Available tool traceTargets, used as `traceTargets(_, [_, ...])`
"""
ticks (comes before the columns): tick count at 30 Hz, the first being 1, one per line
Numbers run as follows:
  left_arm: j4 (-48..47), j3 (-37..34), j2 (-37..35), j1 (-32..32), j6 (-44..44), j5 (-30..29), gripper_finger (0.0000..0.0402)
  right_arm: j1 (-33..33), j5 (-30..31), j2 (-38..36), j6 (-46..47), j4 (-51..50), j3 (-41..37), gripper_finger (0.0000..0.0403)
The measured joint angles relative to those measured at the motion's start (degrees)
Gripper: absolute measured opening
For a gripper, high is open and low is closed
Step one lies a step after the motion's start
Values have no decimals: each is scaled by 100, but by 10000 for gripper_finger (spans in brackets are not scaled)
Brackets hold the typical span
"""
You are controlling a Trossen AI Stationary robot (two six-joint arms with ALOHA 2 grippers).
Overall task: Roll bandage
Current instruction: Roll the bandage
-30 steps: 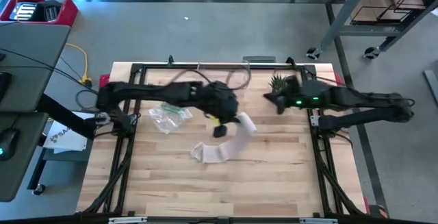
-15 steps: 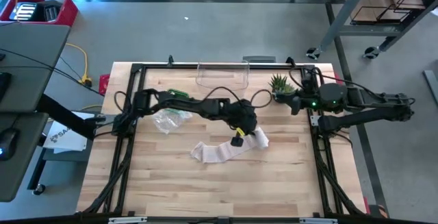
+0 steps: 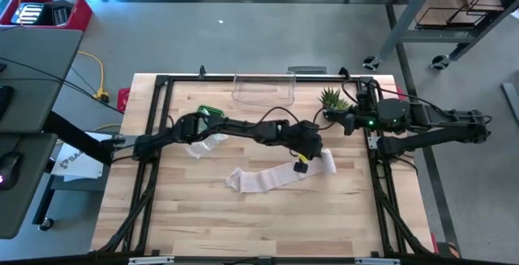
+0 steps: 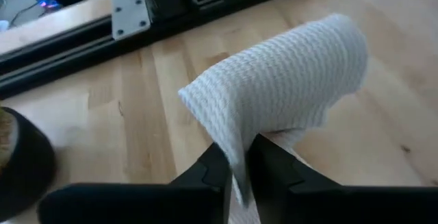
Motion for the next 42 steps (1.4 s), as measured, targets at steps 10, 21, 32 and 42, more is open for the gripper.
traceTargets(10, [-3, 637, 472, 15, -68, -294, 126, 0, -17, 0, -41, 92, 0, 0])
traceTargets(21, [-2924, 1086, -144, 175, -816, 27, 160, 0, -435, -193, -294, 70, 0, 0])
traceTargets(32, [-2211, -2435, -2112, 77, -2243, 1338, 27, 2, -1384, 283, 177, -1588, 2, 0])
traceTargets(42, [871, -4665, -3427, -701, -4071, -450, 1, 7, -3050, 2732, -318, -1098, -310, 0])
